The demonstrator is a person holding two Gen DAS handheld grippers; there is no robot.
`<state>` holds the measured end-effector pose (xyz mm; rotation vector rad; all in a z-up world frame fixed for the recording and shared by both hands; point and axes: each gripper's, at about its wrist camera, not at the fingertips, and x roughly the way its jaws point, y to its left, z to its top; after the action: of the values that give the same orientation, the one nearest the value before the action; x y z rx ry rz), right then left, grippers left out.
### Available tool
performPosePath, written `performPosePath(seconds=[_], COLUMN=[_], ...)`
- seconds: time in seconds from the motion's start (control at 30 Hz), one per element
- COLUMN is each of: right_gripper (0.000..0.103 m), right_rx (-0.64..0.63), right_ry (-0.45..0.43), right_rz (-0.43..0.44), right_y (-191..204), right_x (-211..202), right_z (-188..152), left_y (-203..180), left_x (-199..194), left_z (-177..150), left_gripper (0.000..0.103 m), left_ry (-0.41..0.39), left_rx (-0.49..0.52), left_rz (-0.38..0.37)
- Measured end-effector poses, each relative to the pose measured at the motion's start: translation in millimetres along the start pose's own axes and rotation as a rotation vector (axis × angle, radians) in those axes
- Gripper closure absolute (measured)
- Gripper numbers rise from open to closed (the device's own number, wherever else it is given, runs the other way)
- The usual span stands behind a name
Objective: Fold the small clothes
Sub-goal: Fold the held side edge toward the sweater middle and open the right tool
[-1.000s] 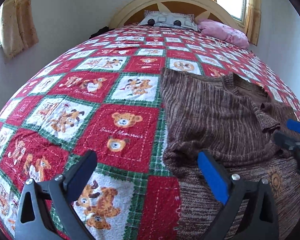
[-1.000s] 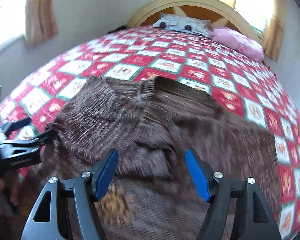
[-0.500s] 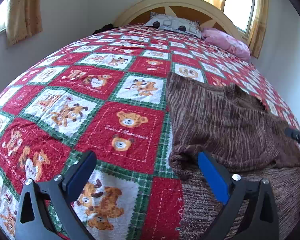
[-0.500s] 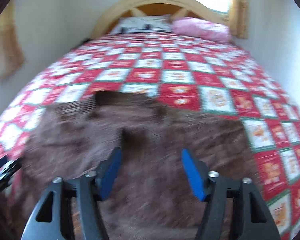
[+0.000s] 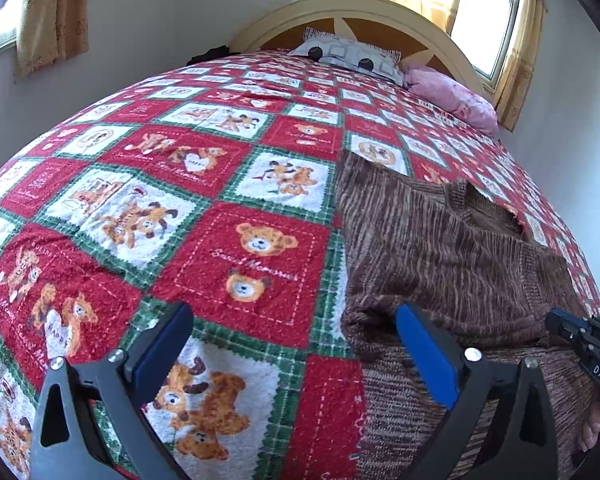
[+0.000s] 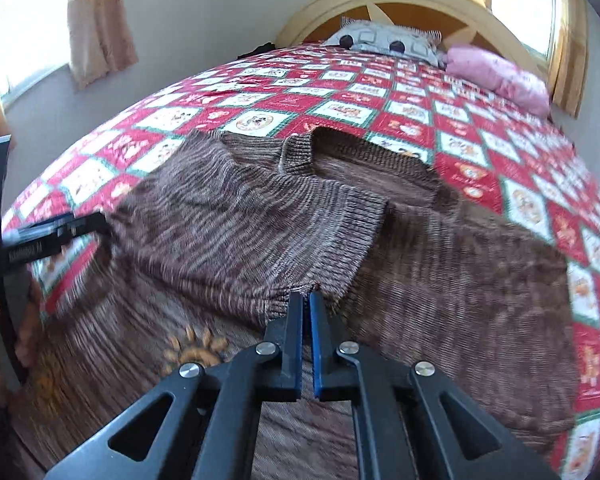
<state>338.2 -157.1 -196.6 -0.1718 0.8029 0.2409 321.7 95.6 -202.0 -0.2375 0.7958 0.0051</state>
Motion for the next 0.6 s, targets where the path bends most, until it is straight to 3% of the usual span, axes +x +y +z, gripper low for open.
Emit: performPosePath(seconds=[0.1,0.23,0.37,0.53,0.6], right_gripper=[0.101,0.100,0.100,0.099,0.087], right_rx=[-0.010,-0.053,0.001,0.019,0.034], right_ry=[-0.020,0.025,0.020,-0.068,-0.048], right_rz=[-0.026,-0.035,-0.047,-0.021,0.030], right_y=[-5.7,-6.2,-17.8,-11.6,-2.3], right_x=[-6.0,2.4,-7.0,-28.2,-18.9], right_z=[-1.8,-14.0,-18.2,6.1,18.7], left_y=[-0.7,-2.9,-3.5,4.8,8.7], left_x=[1.5,7.6,8.9,-7.2,-6.0], left_z=[0.1,-0.5,-0.5,0.6,1.3], left_gripper=[0.000,0.000,0.000,0.000,0.000], left_ry=[0.007,0.042,0.045,-0.046,-0.046], left_rx=[0.004,0.017,0.017,-0.036,-0.060], left_rz=[0.006,0.026,0.025,0.023,0.028])
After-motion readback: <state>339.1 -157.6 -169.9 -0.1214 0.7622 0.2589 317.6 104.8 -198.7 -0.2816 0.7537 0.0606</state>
